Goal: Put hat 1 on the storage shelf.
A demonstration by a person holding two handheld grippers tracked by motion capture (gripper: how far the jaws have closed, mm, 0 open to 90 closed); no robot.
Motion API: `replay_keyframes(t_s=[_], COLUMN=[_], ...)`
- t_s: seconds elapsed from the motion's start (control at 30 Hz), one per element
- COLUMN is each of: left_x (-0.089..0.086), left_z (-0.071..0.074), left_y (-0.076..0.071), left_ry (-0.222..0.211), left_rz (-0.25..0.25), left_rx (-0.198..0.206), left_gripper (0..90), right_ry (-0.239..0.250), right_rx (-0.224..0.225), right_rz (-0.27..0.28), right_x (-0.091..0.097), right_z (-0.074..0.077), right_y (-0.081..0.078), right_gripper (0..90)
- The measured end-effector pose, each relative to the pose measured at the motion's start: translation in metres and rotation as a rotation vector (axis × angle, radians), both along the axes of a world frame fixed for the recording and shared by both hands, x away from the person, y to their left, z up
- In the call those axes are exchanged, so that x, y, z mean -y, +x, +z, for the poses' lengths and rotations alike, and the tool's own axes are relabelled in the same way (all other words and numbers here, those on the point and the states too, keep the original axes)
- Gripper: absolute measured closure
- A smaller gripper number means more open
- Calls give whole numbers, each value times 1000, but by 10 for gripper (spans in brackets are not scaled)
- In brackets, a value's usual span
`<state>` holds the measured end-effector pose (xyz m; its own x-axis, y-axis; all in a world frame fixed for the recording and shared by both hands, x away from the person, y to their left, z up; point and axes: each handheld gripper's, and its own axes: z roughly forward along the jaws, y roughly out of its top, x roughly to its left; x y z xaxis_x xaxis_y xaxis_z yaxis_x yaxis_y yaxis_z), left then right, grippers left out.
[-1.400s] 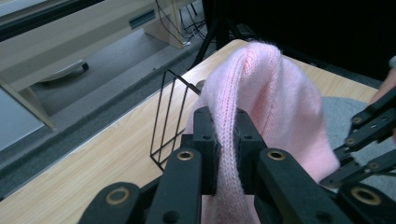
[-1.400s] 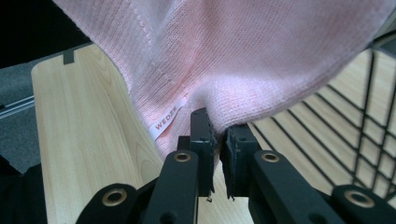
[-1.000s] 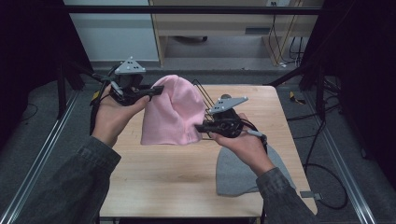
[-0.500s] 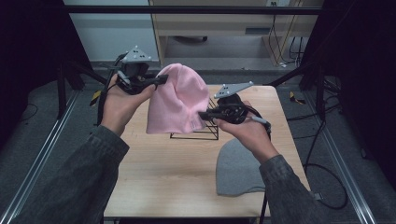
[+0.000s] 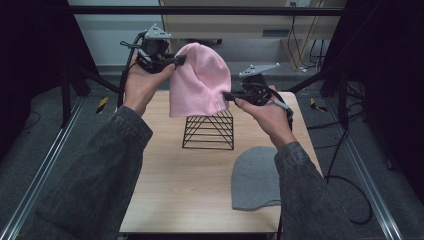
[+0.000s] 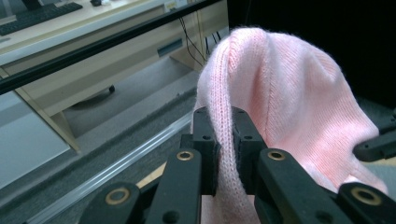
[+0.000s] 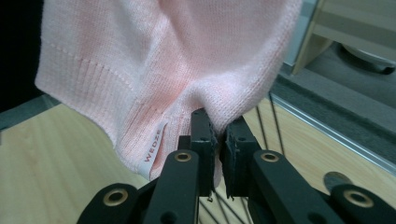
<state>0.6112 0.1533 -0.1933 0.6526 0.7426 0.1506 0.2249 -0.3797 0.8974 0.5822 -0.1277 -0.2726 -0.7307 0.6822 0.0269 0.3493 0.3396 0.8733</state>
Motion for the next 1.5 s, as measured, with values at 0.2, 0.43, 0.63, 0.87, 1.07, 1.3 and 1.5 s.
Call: replay_keyframes(t_s=[0.2,0.43,0.63,0.87,1.07,1.3,1.5], left_x=[6,15,23,23,25,27,29], left_z=[-10,-17,-28,-38,-47,-56,-62], left_y=[22,36,36,37,36,31,22], left_ry=[-45,-23,-3,-9,-8,-25,-24], left_rz=[6,2,-10,-5,4,2,2], left_rx=[-9,7,21,27,35,58,74], left_gripper=[829,829,829,828,828,828,827], right_ry=[11,-23,-63,-87,-106,-125,-152], right_rx=[-2,2,11,23,24,37,55], right_rz=[-34,-63,-65,-71,-81,-86,-81], right_x=[1,3,1,1,4,6,5], right_z=[-7,-18,-25,-33,-45,-56,-61], right_y=[18,27,26,24,24,21,17], right_gripper=[843,844,843,842,841,839,839])
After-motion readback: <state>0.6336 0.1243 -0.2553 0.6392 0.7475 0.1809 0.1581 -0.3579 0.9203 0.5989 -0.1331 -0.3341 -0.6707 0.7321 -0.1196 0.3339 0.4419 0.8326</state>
